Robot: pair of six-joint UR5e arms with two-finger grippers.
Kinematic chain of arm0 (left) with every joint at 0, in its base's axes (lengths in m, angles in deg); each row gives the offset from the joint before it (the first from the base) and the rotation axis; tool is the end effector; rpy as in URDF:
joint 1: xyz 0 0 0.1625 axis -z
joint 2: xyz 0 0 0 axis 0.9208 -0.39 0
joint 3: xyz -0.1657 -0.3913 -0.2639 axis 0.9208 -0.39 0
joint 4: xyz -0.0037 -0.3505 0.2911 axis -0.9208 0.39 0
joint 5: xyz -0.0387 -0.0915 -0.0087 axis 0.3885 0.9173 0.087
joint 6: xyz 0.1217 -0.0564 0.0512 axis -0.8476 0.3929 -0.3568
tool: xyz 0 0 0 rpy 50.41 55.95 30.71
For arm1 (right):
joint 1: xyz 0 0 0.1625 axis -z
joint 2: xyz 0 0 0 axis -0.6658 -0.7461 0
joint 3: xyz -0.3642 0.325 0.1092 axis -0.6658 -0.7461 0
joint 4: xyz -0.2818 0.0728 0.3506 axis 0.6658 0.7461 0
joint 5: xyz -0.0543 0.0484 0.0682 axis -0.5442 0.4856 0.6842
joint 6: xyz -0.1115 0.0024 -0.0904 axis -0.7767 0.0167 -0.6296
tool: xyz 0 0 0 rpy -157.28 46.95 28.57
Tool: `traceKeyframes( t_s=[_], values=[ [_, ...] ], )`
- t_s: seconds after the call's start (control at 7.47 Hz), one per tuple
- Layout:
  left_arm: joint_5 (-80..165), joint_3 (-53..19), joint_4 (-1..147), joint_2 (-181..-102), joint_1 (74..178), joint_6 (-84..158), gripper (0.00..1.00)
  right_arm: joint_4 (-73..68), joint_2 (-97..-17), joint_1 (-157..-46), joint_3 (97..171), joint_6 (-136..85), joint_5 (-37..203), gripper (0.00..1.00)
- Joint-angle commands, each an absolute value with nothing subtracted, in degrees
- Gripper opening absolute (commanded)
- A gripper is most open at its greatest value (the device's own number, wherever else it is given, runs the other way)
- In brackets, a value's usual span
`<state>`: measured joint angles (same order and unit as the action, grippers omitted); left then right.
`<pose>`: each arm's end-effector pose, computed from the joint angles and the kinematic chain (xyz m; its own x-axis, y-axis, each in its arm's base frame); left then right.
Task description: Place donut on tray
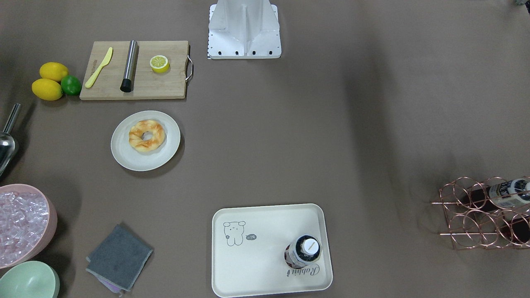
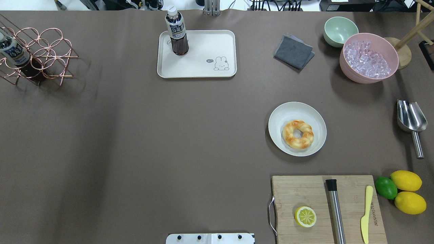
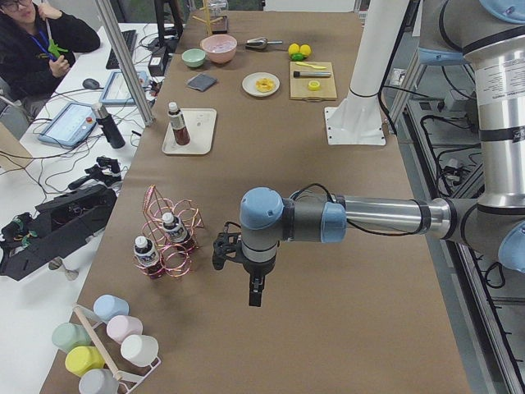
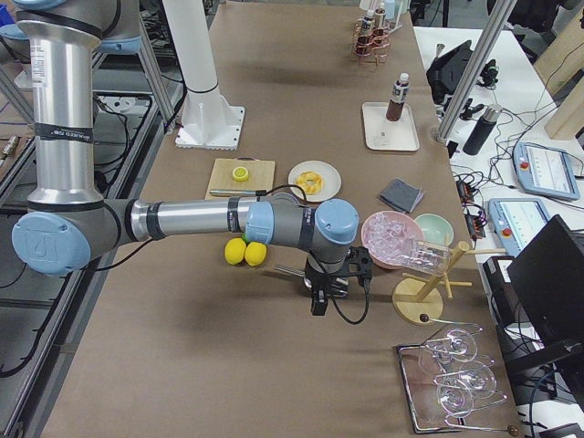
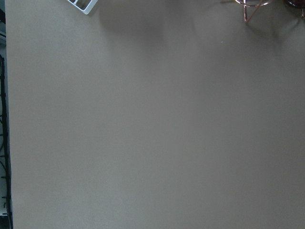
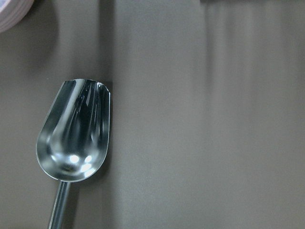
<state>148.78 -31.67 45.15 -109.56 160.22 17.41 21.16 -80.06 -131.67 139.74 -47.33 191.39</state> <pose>-0.0692 -0.4279 0.7383 0.7917 0.0539 -0.6085 -0.0102 0.9971 0.0750 0.0372 -0.5007 0.7307 0.7433 -0.0418 0.6677 0.0720 0.9972 -0.0177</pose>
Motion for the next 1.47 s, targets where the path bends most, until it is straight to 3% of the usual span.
traceKeyframes(
  t_s=[0.0, 0.67, 1.34],
  values=[
    [148.7, -31.9, 45.2, -109.5, 160.3, 17.3, 0.98, 21.1, -79.9, -131.2, 139.8, -47.2, 191.5, 1.0],
    [148.4, -32.0, 45.2, -109.9, 160.2, 17.3, 0.98, 20.5, -80.0, -131.2, 140.4, -47.3, 193.4, 1.0],
    [148.3, -33.0, 45.2, -110.1, 160.4, 17.4, 0.98, 11.1, -81.8, -131.2, 138.4, -47.3, 194.9, 1.0]
  ],
)
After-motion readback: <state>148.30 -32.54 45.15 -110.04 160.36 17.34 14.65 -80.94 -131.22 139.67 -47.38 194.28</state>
